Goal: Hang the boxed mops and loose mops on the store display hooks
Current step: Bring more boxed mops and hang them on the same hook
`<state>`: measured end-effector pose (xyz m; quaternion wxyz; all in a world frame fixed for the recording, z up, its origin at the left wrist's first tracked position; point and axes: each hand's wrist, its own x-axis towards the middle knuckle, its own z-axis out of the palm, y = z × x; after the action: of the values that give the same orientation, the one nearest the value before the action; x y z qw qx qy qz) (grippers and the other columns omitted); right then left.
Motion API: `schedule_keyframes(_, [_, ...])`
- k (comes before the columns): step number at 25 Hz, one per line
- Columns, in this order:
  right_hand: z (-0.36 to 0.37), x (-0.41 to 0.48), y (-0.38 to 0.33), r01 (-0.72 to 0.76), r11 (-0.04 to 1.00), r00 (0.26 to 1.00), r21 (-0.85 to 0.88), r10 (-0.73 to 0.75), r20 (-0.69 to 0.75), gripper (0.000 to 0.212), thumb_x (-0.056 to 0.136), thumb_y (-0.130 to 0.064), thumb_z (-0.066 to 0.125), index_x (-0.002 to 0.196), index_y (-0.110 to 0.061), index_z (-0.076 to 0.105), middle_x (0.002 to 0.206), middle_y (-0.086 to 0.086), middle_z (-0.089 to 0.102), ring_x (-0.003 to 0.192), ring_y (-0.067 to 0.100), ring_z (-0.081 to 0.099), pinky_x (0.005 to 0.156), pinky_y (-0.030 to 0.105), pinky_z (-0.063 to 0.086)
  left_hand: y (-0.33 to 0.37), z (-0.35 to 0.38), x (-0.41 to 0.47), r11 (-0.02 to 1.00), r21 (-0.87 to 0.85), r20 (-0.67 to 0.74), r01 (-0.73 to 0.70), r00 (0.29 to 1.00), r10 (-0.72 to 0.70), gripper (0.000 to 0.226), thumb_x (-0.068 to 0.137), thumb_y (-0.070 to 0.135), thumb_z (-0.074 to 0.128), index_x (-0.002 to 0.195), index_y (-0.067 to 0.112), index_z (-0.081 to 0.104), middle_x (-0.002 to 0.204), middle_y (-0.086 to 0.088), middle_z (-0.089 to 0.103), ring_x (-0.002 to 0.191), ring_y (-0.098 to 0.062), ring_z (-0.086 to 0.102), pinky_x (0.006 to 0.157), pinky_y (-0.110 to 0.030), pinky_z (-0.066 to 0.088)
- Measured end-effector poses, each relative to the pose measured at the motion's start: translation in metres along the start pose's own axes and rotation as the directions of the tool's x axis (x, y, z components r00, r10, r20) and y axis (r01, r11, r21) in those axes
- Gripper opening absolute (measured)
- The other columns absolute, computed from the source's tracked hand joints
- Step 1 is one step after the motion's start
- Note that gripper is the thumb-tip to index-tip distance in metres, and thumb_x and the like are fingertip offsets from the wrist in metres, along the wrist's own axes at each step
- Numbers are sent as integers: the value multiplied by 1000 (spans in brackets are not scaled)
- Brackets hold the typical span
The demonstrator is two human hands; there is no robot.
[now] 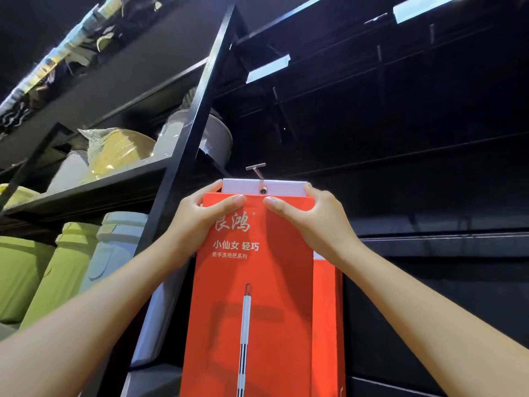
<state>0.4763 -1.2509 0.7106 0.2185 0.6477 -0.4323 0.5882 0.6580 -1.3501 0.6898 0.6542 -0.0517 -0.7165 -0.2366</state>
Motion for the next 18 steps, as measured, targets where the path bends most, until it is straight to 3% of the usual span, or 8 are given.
schedule_keyframes(3, [5,4,1,-16,1000,1000,-3,16,3,107,69,-66,69,150,-10,29,145,4,38,132,12,38,90,19,29,-5,-4,3,1000,-8,10,10,1000,-10,46,70,45,76,111,24,70,91,-7,76,77,-19,74,62,-25,56])
schedule_keyframes(13, [7,7,3,2,999,1000,-36,-2,-3,105,71,-67,68,150,-7,31,149,6,37,134,14,40,90,19,29,-14,-8,6,999,-38,57,18,998,-16,43,73,46,75,111,26,70,92,-7,76,77,-19,73,64,-27,57])
schedule_keyframes(15, [6,10,3,-21,999,999,-49,22,32,100,69,-68,68,143,-5,42,135,9,49,117,15,50,85,21,34,-16,-9,6,998,-60,46,12,999,-9,35,72,45,75,105,32,72,89,-4,76,76,-17,74,62,-25,57])
schedule_keyframes(17, [5,13,3,-47,997,995,-54,51,89,86,67,-71,69,118,-3,56,113,9,53,94,15,48,79,24,39,-16,-9,6,998,-69,50,11,999,-7,32,72,44,75,104,36,73,91,-4,77,77,-18,74,63,-26,57])
schedule_keyframes(18, [4,13,4,-51,997,993,-56,57,105,79,67,-71,69,108,-6,54,107,7,52,90,16,46,78,26,40,-16,-9,6,998,-62,70,7,998,-2,36,74,44,74,108,33,71,93,-6,76,79,-20,74,65,-28,57])
